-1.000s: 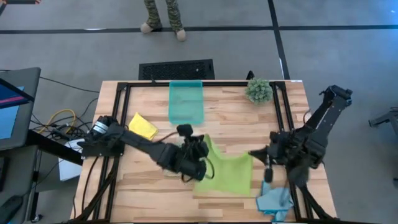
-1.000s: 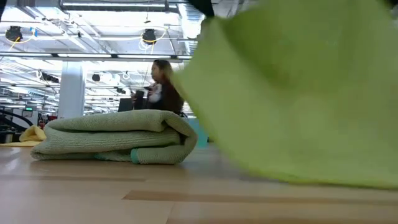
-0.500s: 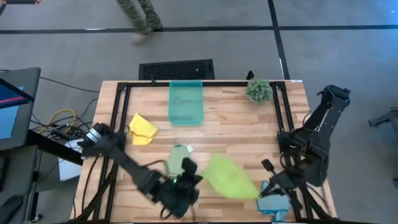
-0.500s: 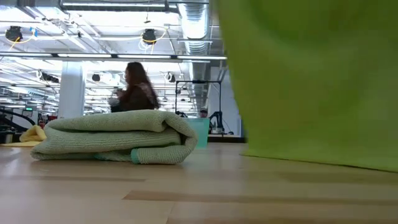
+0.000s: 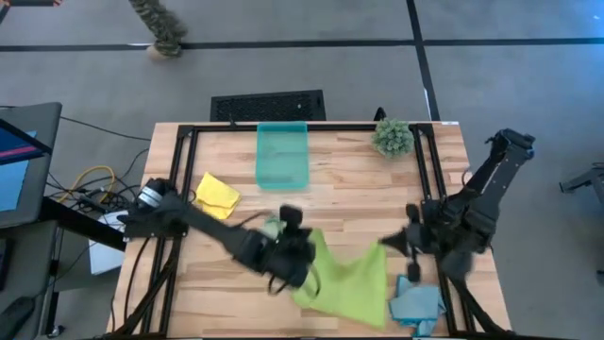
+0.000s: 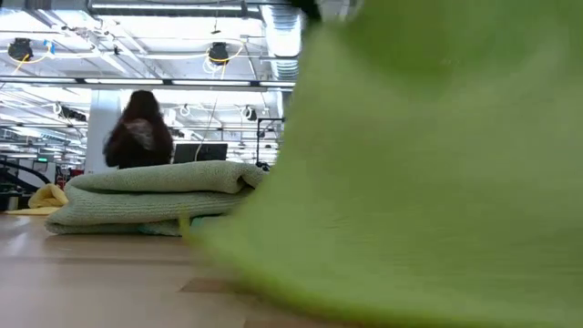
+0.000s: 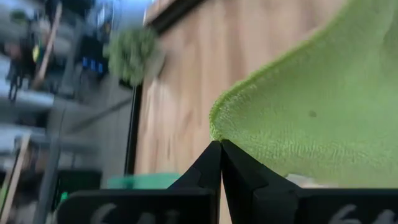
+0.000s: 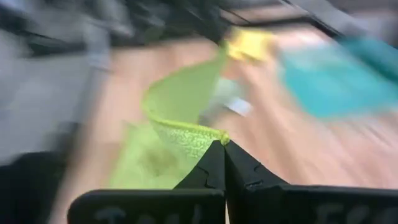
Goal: Fold microfiber towels
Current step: Fold the light green microfiber cloth
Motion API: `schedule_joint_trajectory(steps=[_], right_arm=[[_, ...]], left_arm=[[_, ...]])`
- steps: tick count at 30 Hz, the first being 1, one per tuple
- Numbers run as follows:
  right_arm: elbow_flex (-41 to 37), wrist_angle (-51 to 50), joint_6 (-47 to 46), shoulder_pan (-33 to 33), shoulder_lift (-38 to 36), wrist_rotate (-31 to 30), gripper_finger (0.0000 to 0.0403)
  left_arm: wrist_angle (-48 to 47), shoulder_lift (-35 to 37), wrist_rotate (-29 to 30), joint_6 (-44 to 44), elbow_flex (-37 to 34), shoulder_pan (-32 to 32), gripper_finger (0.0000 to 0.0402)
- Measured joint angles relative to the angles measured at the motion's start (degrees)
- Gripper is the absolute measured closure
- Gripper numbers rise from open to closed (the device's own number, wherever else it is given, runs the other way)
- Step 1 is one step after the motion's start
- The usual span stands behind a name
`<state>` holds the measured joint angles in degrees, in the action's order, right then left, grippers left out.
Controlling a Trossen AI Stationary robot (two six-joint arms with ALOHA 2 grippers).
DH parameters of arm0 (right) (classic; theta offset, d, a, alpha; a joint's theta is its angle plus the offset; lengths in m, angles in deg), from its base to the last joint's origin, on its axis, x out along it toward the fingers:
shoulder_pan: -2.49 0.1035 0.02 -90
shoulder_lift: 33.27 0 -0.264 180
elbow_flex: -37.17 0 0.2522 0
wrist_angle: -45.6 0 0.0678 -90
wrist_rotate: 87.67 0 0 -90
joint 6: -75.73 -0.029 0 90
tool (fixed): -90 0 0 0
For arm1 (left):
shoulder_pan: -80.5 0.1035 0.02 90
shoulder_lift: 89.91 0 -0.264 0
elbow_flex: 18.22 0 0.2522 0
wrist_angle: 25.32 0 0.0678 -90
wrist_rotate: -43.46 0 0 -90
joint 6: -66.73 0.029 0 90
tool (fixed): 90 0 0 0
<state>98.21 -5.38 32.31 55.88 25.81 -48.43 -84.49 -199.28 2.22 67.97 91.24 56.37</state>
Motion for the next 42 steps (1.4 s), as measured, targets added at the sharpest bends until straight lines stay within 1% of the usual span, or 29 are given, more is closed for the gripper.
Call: schedule_joint_trajectory(steps=[2, 5, 9, 13, 17, 19, 21, 24, 28, 33, 35, 37, 38, 42], right_arm=[[-0.02, -7.85, -6.36, -3.11, 1.53, -0.67, 0.0393], [-0.02, -14.97, -11.87, -7.48, 4.64, -0.80, 0.0393], [-0.02, -17.01, -11.42, -11.40, 9.70, -0.32, 0.0393], [-0.02, -18.52, -10.34, -12.75, 14.26, 2.15, 0.0393], [-0.02, -19.97, -10.27, -12.04, 17.31, 4.75, 0.0393], [-0.02, -20.02, -10.20, -11.27, 17.92, 5.95, 0.0393], [-0.02, -20.03, -10.16, -10.33, 18.17, 7.18, 0.0393], [-0.02, -20.04, -10.32, -8.35, 18.17, 7.62, 0.0393], [-0.02, -20.81, -13.14, -5.97, 17.95, 8.87, 0.0393], [-0.02, -20.72, -13.62, -2.73, 17.95, 15.01, 0.0393], [-0.02, -20.50, -13.63, -1.96, 17.95, 17.69, 0.0393], [-0.02, -19.71, -13.66, -1.75, 18.11, 21.77, 0.0393], [-0.02, -19.16, -13.64, -1.75, 18.41, 23.18, 0.0393], [-0.02, -17.27, -13.64, -1.75, 20.29, 26.21, 0.0393]], left_arm=[[3.30, 0.00, -2.60, 1.60, -2.43, 3.78, 0.0401], [5.51, 0.00, -7.47, 3.64, -6.22, 8.23, 0.0401], [6.42, 0.00, -9.57, 4.85, -9.76, 10.83, 0.0401], [6.28, -0.02, -9.39, 5.00, -10.65, 10.85, 0.0401], [7.25, -0.02, -8.35, 6.72, -10.64, 8.86, 0.0401], [7.52, -0.02, -8.90, 7.48, -10.29, 7.63, 0.0401], [7.75, -0.02, -11.79, 7.85, -10.20, 6.67, 0.0401], [7.20, -0.02, -18.16, 7.68, -10.20, 5.73, 0.0401], [7.71, -0.02, -21.67, 7.02, -10.20, 5.26, 0.0401], [9.75, -0.02, -25.99, 5.35, -10.20, 5.11, 0.0401], [11.51, -0.02, -31.47, 4.38, -10.20, 5.00, 0.0401], [13.20, -0.23, -36.74, 4.29, -10.32, 4.95, 0.0401], [13.79, -0.35, -38.06, 4.84, -10.33, 4.72, 0.0401], [14.62, -0.39, -40.28, 5.93, -10.38, 4.25, 0.0401]])
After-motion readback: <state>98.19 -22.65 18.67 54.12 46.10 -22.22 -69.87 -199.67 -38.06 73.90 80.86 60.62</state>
